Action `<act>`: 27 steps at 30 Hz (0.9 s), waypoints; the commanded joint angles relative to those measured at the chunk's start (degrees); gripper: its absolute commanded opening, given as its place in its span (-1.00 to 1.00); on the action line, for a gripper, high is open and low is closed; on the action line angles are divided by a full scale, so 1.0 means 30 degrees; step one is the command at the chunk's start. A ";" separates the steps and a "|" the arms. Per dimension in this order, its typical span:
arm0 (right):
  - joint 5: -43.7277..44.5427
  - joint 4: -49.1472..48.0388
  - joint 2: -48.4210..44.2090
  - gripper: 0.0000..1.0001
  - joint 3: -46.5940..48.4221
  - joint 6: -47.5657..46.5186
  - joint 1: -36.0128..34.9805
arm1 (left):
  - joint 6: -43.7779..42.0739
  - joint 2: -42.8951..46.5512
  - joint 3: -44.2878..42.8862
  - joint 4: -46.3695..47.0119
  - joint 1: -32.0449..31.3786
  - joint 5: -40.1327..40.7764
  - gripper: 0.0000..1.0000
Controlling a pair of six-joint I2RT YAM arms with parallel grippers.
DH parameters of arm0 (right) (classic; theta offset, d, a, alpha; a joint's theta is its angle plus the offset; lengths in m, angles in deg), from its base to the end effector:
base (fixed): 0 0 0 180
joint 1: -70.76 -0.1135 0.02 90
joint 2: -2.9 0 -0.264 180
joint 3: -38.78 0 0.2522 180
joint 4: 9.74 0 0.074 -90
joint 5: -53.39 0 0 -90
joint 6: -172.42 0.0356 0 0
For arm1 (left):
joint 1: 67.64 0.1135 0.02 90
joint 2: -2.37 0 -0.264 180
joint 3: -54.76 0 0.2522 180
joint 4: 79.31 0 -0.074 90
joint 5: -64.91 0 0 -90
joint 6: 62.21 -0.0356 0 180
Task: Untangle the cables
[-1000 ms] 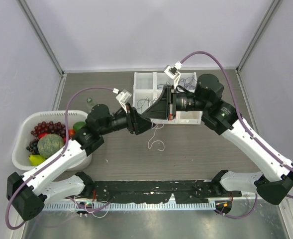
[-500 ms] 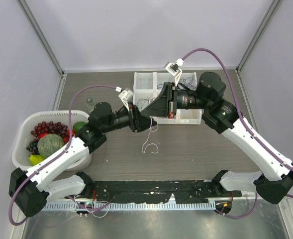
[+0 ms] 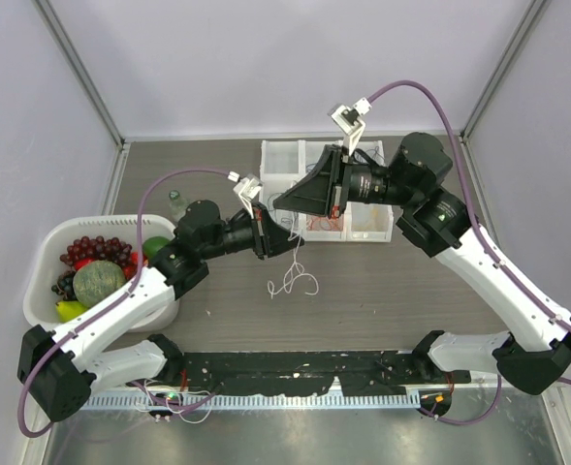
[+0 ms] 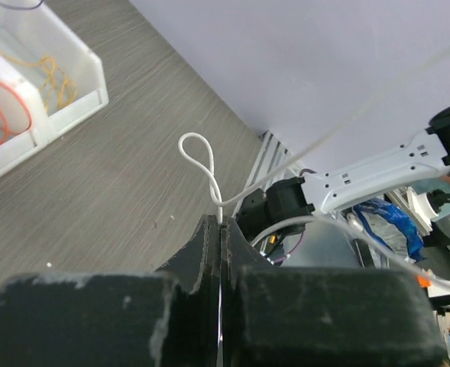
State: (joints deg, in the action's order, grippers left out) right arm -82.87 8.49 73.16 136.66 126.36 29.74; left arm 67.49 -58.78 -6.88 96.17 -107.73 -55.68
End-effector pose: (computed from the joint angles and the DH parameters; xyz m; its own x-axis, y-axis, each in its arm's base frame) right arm 0.1729 0.1845 0.4950 -0.5994 0.1144 -0.7922 -0.7994 -0.0356 0.5997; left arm 0.1790 -0.1743 0.3395 -0.6435 -0.1770 -0.7447 0.6910 0.2841 -0.6647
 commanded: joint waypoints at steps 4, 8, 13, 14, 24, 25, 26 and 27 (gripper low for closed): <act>0.6474 0.1233 -0.1152 -0.99 0.2311 -0.2866 0.0078 | -0.0636 0.0867 0.0517 -0.2489 0.0035 0.2459 -1.00; 1.0611 0.1235 -0.2237 -0.99 0.3303 -0.4567 0.0078 | -0.1221 0.2564 0.1893 -0.4393 0.0006 0.4740 -1.00; 1.1144 0.2141 -0.1361 -0.99 0.5972 -0.5243 0.0078 | -0.1545 0.4529 0.3067 -0.5099 0.0035 0.6299 -1.00; 1.1085 0.2288 -0.1214 -0.99 0.6352 -0.5331 0.0078 | -0.1574 0.4822 0.3098 -0.5158 0.0035 0.6300 -1.00; 1.1290 0.2552 -0.0393 -0.99 0.7117 -0.5711 0.0077 | -0.1663 0.5235 0.2719 -0.5773 0.0006 0.6534 -1.00; 1.1289 0.2698 -0.0218 -0.99 0.7175 -0.5712 0.0078 | -0.1662 0.5206 0.2456 -0.5861 0.0035 0.6621 -1.00; 1.1115 0.3048 -0.0159 -0.99 0.7176 -0.5857 0.0078 | -0.1662 0.5177 0.2134 -0.6064 0.0035 0.6738 -1.00; 1.1026 0.3225 -0.0071 -0.99 0.7089 -0.5946 0.0078 | -0.1691 0.5119 0.1551 -0.6211 0.0006 0.6797 -1.00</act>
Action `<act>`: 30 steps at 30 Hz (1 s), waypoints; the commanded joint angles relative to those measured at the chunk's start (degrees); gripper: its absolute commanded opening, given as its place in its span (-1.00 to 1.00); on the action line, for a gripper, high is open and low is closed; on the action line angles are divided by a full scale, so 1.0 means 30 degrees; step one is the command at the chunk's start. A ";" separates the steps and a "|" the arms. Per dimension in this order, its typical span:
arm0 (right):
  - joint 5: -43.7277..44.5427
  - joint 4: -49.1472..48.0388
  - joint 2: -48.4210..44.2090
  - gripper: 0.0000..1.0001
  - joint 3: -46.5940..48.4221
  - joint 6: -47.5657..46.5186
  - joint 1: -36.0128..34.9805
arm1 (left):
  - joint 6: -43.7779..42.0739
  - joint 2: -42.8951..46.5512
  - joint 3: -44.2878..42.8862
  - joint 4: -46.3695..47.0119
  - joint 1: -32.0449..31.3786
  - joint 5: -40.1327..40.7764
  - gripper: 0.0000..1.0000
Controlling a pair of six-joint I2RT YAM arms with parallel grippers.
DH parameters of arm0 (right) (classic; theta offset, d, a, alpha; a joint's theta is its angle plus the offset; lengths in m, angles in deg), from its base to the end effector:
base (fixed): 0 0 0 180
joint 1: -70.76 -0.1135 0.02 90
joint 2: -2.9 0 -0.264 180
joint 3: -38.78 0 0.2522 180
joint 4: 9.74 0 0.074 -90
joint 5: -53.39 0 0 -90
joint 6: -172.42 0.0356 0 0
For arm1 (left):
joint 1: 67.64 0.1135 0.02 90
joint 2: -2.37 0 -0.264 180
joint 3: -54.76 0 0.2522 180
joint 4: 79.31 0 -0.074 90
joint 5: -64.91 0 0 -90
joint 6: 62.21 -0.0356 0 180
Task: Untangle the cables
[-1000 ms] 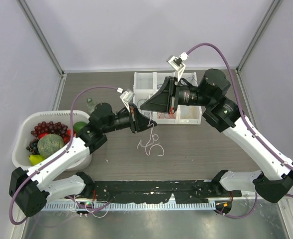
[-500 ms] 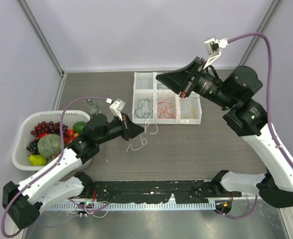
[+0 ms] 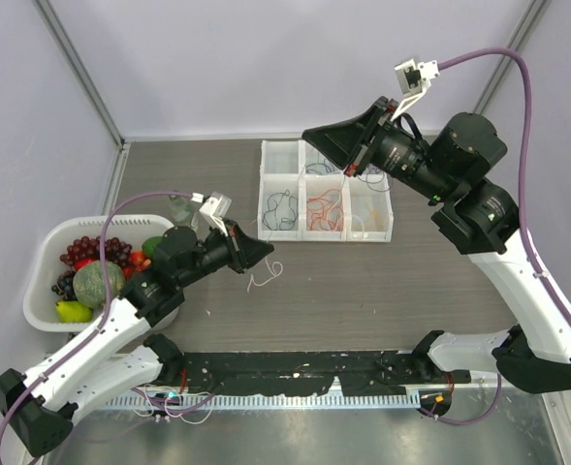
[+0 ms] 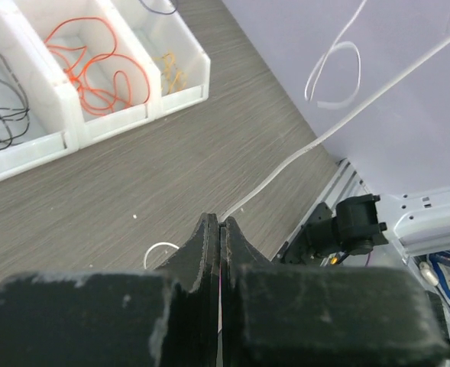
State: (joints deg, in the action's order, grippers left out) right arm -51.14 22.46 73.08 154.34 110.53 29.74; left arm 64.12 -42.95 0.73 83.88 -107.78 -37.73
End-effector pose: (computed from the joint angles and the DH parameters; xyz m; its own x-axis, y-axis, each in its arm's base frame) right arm 0.1550 0.1467 0.5661 -0.2344 0.4006 -0.8858 -0.8040 0.4323 0.4083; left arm 0.1412 -0.1293 0.3241 -0.5576 -0.2860 -0.7793 0.5764 0.5422 -0.6114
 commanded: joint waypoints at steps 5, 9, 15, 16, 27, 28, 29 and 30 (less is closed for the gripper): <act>0.0504 -0.1162 -0.0216 -0.99 -0.0239 0.0000 0.0077 | -0.0569 -0.0830 -0.3594 -0.3142 0.0050 0.1694 -1.00; 0.0652 -0.2510 -0.0451 -0.99 -0.1296 0.1172 0.0078 | -0.0627 -0.1357 -0.4651 -0.3553 0.0050 0.2455 -0.94; 0.0886 -0.5088 0.0804 -0.99 -0.1180 0.2638 0.0078 | -0.0190 -0.0717 -0.4010 -0.3731 0.0050 0.5293 0.20; 0.1060 -0.5439 0.1070 -0.99 -0.0715 0.2813 0.0078 | -0.0044 -0.0482 -0.3718 -0.3701 0.0050 0.5821 0.35; 0.5621 -0.6672 0.5082 -0.99 0.3475 -0.0664 0.0107 | -0.0511 0.2507 -0.3246 -0.6101 0.0021 0.8463 0.60; 0.6009 -0.6702 0.5289 -0.99 0.3653 -0.0991 0.0136 | -0.0511 0.2741 -0.3217 -0.6364 0.0050 0.8376 0.63; 0.6738 -0.6818 0.5726 -0.99 0.4061 -0.1661 0.0194 | -0.0395 0.3034 -0.3159 -0.6831 0.0050 0.8433 0.66; 0.7094 -0.6935 0.6253 -0.99 0.4471 -0.2335 0.0195 | -0.0307 0.3210 -0.3100 -0.7125 0.0050 0.8550 0.68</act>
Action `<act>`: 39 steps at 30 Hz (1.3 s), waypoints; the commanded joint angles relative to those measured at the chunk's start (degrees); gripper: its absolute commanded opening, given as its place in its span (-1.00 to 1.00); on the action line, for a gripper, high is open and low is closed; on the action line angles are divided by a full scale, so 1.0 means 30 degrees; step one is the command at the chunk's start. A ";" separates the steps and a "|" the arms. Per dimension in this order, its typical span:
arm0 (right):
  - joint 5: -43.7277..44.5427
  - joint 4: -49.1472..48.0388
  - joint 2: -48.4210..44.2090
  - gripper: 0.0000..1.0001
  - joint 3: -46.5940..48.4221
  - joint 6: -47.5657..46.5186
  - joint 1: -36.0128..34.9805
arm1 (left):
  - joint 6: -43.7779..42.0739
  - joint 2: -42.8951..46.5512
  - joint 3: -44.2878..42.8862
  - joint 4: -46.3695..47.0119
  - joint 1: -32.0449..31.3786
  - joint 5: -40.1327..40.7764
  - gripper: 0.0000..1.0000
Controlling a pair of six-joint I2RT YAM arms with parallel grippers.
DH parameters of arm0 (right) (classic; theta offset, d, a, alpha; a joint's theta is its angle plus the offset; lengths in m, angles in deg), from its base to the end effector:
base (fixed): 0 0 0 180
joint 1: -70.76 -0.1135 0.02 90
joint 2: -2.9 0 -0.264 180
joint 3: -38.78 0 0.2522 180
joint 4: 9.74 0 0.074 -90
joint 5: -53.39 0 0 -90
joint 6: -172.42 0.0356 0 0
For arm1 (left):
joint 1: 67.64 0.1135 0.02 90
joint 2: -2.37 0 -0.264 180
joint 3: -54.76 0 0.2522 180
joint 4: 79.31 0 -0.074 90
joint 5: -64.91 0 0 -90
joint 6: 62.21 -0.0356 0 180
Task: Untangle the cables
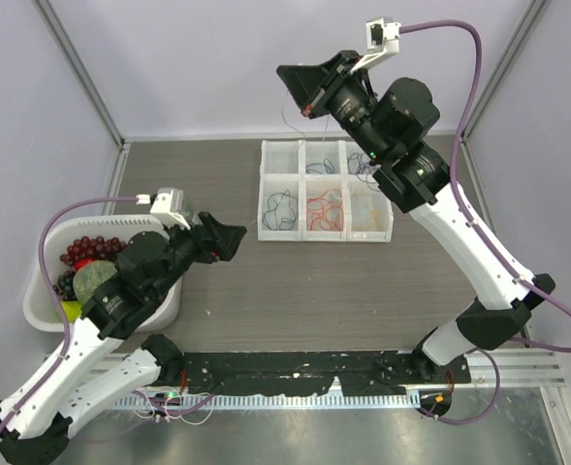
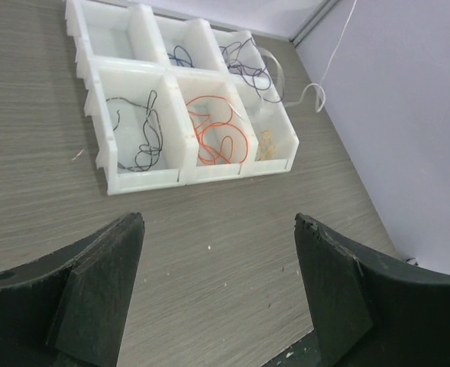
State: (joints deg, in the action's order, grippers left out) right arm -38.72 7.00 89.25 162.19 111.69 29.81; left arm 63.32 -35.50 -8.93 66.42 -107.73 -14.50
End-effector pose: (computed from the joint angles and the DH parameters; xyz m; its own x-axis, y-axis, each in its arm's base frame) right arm 0.2312 0.2023 0.5670 -0.1042 0.5565 -0.8243 -0.7223 0.5274 0.4473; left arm 0.1162 -0.0893 0.3694 -0.3785 -0.4280 -0.8207 0.3367 0.7623 -0.5528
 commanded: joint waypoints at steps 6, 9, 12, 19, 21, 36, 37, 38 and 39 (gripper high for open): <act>0.3721 -0.1932 0.3789 -0.99 0.4549 -0.3606 0.0875 | -0.0416 0.1723 0.0999 -0.1629 0.0035 0.1391 0.70; 0.3574 -0.1932 0.5576 -0.99 0.6364 -0.4015 0.1197 | -0.0854 0.1696 0.1058 -0.1600 0.0035 0.1538 0.70; 0.3487 -0.1903 0.7074 -0.99 0.7919 -0.4076 0.1548 | -0.1323 0.1490 0.0942 -0.1746 0.0035 0.1772 0.69; 0.3135 -0.2545 1.0210 -0.98 1.0297 -0.3081 0.2310 | -0.1734 0.1401 0.1116 -0.2273 0.0035 0.2242 0.69; 0.3047 -0.2780 1.0796 -0.99 1.0327 -0.2875 0.2515 | -0.1881 0.1664 0.1204 -0.2390 0.0035 0.2387 0.69; 0.2140 -0.2870 1.2877 -0.99 0.8099 -0.2670 0.3513 | -0.3551 0.1784 0.0678 -0.3094 0.0035 0.3531 0.71; 0.1878 -0.2899 1.3023 -0.99 0.8332 -0.2350 0.3513 | -0.3581 0.1667 0.0590 -0.3065 0.0035 0.3531 0.71; 0.1730 -0.2899 1.3141 -0.99 0.8508 -0.2173 0.3513 | -0.3610 0.1607 0.0560 -0.3036 0.0006 0.3502 0.72; 0.1583 -0.2812 1.3490 -0.99 0.9119 -0.1968 0.3484 | -0.3668 0.1578 0.0531 -0.2948 0.0006 0.3443 0.72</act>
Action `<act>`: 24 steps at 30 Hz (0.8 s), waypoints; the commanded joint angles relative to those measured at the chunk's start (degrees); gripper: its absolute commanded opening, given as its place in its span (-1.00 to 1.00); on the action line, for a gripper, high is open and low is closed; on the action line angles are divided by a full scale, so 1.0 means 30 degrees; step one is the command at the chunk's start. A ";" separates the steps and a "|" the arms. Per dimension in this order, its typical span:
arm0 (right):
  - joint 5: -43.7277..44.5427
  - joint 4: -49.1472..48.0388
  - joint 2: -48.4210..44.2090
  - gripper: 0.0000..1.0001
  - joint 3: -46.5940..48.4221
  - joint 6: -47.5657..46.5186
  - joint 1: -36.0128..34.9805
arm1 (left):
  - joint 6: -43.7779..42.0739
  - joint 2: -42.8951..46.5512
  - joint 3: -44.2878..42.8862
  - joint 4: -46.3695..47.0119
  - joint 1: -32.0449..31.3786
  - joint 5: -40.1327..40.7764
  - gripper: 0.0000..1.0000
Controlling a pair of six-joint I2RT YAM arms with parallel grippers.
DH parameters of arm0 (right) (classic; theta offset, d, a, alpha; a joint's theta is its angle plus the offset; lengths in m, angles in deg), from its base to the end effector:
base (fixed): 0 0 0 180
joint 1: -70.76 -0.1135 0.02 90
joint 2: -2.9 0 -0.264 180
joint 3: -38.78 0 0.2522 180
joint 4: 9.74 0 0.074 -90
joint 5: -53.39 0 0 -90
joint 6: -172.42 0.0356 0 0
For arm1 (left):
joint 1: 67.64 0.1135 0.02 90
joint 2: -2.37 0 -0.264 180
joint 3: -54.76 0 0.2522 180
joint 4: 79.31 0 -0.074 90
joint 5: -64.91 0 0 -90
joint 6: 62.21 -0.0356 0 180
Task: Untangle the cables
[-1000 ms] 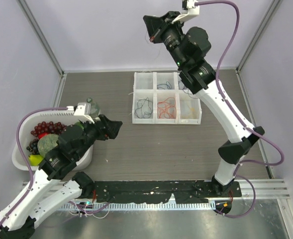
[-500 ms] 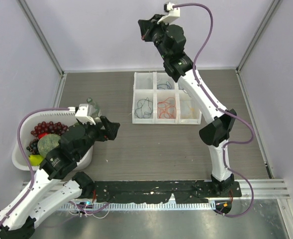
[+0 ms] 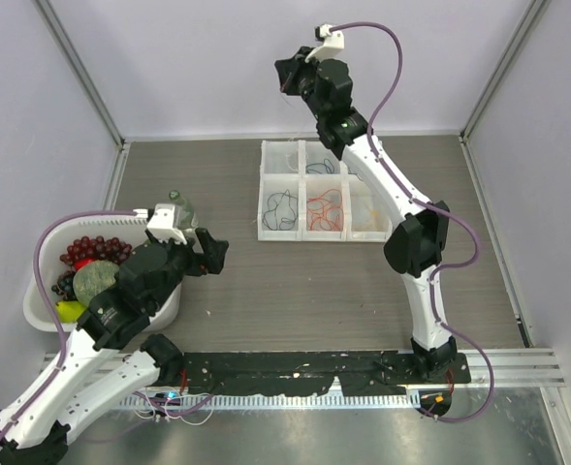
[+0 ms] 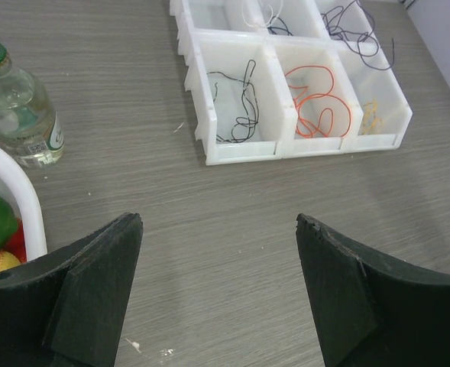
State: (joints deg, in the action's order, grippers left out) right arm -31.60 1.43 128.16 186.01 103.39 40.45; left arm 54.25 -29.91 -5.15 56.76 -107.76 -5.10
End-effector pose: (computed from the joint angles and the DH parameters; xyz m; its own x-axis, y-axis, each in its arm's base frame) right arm 0.4451 0.2566 0.4439 -0.0024 0.4116 -0.9114 -0.4582 0.8096 0.3668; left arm 0.1022 -0.0702 0.3413 -0.3502 -0.2525 -0.9020 0.2219 0.9132 -0.3418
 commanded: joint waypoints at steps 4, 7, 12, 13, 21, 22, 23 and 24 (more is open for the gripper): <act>-0.0881 -0.0601 0.1082 -0.99 0.2209 0.1153 -0.0064 | -0.0646 -0.0521 -0.0759 0.0565 0.0043 0.0281 0.72; -0.1084 -0.1127 0.1140 -0.99 0.1888 0.2058 -0.0093 | -0.0442 -0.0551 -0.0876 0.0595 0.0013 0.0397 0.72; -0.1379 -0.1684 0.1696 -0.99 0.1946 0.3613 -0.0064 | -0.0265 -0.0493 -0.0964 0.0654 0.0042 0.0602 0.71; -0.1379 -0.1801 0.1900 -0.98 0.1917 0.3963 -0.0064 | -0.0236 -0.0464 -0.0964 0.0654 0.0014 0.0632 0.72; -0.2046 -0.2066 0.2108 -0.99 -0.1181 0.4699 -0.0035 | -0.0206 0.0004 -0.1169 -0.0107 0.0043 0.1012 0.72; -0.2024 -0.2298 0.1991 -0.99 -0.1595 0.4670 -0.0006 | -0.0206 0.0121 -0.1140 -0.0224 0.0043 0.1071 0.72; -0.1995 -0.2330 0.1932 -0.99 -0.2266 0.4641 0.0023 | -0.0177 0.0238 -0.1111 -0.0283 0.0043 0.1101 0.72; -0.2052 -0.2272 0.1960 -0.99 -0.2505 0.4640 0.0023 | -0.0119 0.0327 -0.1081 -0.0342 0.0043 0.1101 0.72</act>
State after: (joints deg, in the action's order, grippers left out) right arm -36.19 -2.98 134.67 182.49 115.89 40.54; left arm 53.28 -30.30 -6.09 55.99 -107.73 -3.57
